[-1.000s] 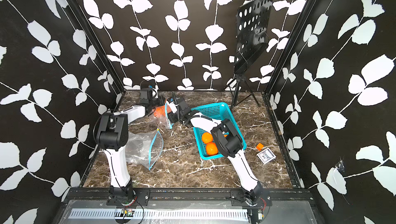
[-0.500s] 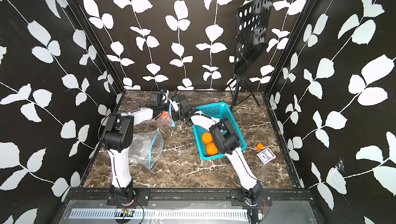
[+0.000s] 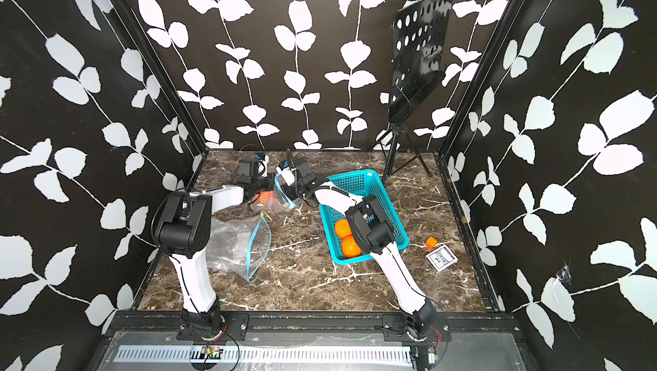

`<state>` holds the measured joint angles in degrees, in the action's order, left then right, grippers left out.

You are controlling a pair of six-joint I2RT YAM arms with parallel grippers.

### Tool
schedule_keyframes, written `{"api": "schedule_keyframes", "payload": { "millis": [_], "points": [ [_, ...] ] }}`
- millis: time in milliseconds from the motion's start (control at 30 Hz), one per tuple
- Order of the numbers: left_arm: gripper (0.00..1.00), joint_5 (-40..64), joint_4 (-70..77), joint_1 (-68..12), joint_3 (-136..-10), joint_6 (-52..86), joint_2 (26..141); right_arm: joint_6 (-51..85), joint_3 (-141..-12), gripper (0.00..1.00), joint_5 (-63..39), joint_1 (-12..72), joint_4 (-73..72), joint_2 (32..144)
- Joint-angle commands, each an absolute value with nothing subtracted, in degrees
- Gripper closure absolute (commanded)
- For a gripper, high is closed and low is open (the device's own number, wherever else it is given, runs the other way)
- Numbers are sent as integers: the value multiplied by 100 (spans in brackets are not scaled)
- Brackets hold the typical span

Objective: Open the zip-top bag and take out the orange
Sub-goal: Pick up the orange from the zipper food storage bag.

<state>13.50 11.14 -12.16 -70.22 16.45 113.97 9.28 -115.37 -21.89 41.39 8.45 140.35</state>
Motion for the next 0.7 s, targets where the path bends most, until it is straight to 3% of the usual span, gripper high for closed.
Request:
{"api": "schedule_keyframes", "payload": {
  "millis": [0,133,233,367,467,667],
  "points": [
    [93,2155,801,-1257,-6785,2004,11611,719,-12220,15,-2196,4264,1095,14408],
    [91,2000,879,-1248,-6623,1978,11450,827,-13039,14,-2177,4281,1917,14911],
    [91,2448,1024,-1239,-6598,2100,11458,988,-13618,13,-2161,4287,2336,15246],
    [87,3006,1374,-1242,-6433,2351,11477,1126,-13980,22,-2100,4220,2455,15435],
    [88,2859,1276,-1198,-6251,2252,11319,1220,-13260,39,-2009,4160,1958,15004],
    [85,1686,711,-1018,-6235,1934,10978,852,-11228,46,-1436,4281,1271,13637]
  ]
}}
